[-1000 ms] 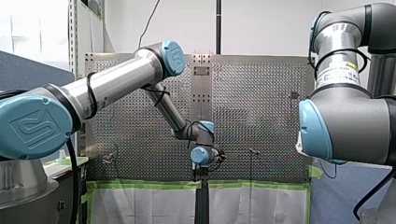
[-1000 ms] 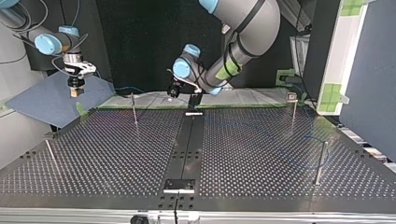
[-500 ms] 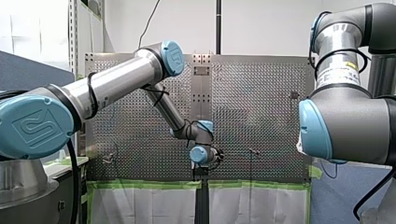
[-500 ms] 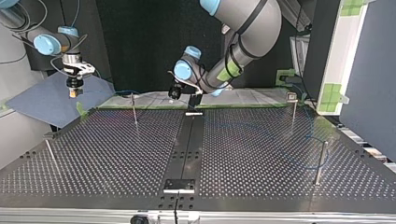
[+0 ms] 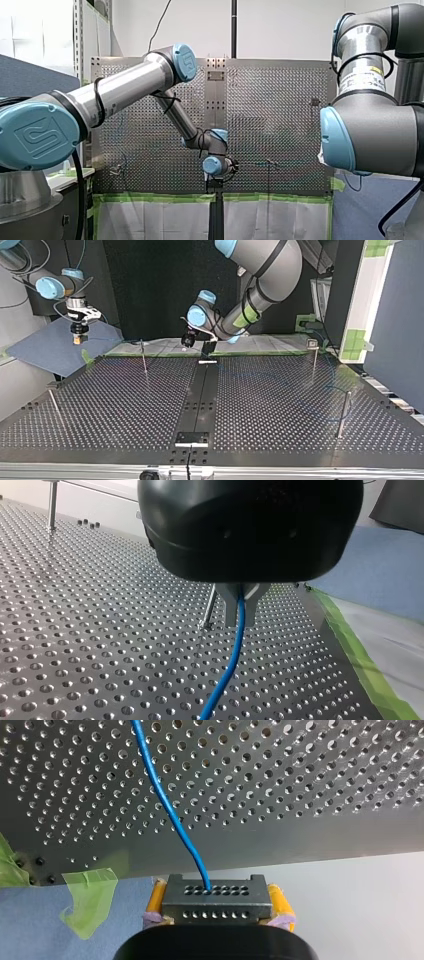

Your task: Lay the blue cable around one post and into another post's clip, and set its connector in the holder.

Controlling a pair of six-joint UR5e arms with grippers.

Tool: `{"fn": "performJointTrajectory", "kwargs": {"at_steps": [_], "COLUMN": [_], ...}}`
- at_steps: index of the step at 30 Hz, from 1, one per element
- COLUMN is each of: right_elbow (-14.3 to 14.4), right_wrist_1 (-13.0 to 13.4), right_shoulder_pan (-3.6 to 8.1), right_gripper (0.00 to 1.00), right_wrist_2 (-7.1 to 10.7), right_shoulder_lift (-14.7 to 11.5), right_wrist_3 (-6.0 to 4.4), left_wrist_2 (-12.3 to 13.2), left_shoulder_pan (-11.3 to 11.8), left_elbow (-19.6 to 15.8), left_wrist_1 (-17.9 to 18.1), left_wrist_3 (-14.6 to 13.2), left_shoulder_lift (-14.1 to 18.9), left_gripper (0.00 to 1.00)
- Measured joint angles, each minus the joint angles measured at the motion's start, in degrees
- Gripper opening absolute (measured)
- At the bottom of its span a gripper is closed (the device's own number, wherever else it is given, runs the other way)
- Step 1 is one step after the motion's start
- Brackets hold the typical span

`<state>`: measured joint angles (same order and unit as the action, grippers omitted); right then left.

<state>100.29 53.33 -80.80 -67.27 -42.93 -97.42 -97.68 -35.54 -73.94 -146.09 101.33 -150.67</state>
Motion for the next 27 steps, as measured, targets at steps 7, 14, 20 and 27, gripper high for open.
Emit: {"fn": "performJointTrajectory", "kwargs": {"at_steps": [7, 14, 20, 27], "right_elbow": [-0.02, -0.04, -0.05, -0.04], "right_wrist_1": [-0.09, -0.31, -0.38, -0.55], "right_shoulder_pan": [0.01, -0.01, -0.09, -0.15], "right_gripper": [0.00, 0.00, 0.00, 0.00], "right_wrist_2": [-0.46, -0.69, -0.72, -0.74], "right_shoulder_lift": [0.07, 0.15, 0.23, 0.28], "right_wrist_3": [0.03, 0.34, 0.44, 0.60], "left_wrist_2": [0.02, -0.01, 0.52, 1.04], "left_shoulder_pan": [0.19, 0.17, -0.57, -0.55], "left_elbow": [0.00, -0.03, -0.05, 0.16], "left_wrist_1": [-0.01, -0.15, -0.21, -0.49], "left_wrist_3": [0.01, -0.14, -0.08, 0.12], "left_shoulder_lift": [0.00, -0.02, -0.12, -1.81], "left_gripper": [0.00, 0.00, 0.00, 0.00]}}
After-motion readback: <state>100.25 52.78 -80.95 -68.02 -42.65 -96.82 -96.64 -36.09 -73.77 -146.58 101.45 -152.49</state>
